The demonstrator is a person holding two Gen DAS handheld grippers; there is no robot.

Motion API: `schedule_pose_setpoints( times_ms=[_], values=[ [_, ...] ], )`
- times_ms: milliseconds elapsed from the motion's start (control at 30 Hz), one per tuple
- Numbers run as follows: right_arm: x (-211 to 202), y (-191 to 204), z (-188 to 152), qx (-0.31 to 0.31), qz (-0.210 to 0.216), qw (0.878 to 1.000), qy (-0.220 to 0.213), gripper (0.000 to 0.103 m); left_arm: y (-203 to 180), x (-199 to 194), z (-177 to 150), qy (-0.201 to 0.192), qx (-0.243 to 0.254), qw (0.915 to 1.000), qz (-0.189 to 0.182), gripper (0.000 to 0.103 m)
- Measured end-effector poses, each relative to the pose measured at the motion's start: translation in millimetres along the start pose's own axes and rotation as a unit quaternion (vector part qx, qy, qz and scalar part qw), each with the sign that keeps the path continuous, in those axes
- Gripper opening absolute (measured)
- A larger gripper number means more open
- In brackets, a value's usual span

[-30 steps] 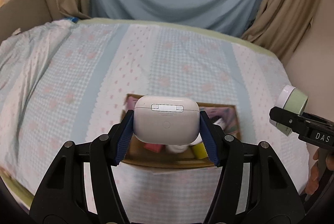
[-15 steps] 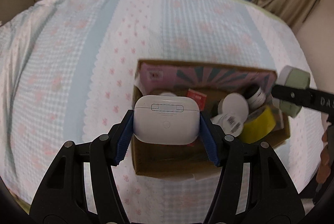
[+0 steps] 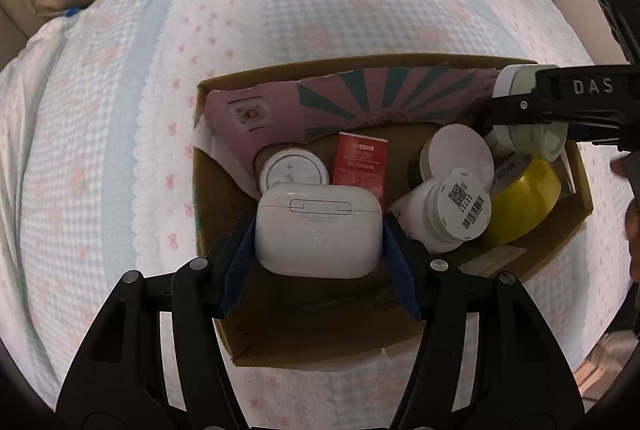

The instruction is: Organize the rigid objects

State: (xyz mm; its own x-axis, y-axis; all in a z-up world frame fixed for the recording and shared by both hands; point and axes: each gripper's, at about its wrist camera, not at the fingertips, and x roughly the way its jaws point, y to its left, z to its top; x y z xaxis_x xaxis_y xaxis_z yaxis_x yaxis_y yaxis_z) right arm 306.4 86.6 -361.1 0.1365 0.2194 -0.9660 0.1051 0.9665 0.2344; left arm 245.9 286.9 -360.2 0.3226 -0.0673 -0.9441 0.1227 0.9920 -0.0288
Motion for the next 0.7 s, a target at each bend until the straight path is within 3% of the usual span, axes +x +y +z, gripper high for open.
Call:
schedule_pose_setpoints(
  times_ms=[33,67,133,367,700],
  values=[
    [-0.3,-1.5,0.1,0.005,-0.004,1.000,-0.002,0.071,-1.7,0.1,0.0,0.002,0.004,1.0000,-0.005,0.083],
    [-3.6,-2.9,-0.5,0.008,-0.007,1.000,-0.015,0.089,-3.3,-0.7,-0.1,0.001,0.007,1.0000,-0.004,0.102],
    [-12.4,-3.9,-2.6,0.006,-0.004,0.999,-0.042,0.103,-5.0,-4.8,-2.2,-0.007,0.014,0.9999,-0.002,0.103],
    [-26.9,-8.0,-20.4,-0.023,-0.033,0.999,-0.031,0.103,-3.5,-15.7,-13.2,-0.009,0.000,0.9999,-0.005,0.103],
    [-46.3,-16.9,-39.1,-0.003,-0.019,0.999,-0.031,0.103,-5.5,-39.9,-24.6,-0.027,-0.003,0.9996,0.005,0.103]
  ],
)
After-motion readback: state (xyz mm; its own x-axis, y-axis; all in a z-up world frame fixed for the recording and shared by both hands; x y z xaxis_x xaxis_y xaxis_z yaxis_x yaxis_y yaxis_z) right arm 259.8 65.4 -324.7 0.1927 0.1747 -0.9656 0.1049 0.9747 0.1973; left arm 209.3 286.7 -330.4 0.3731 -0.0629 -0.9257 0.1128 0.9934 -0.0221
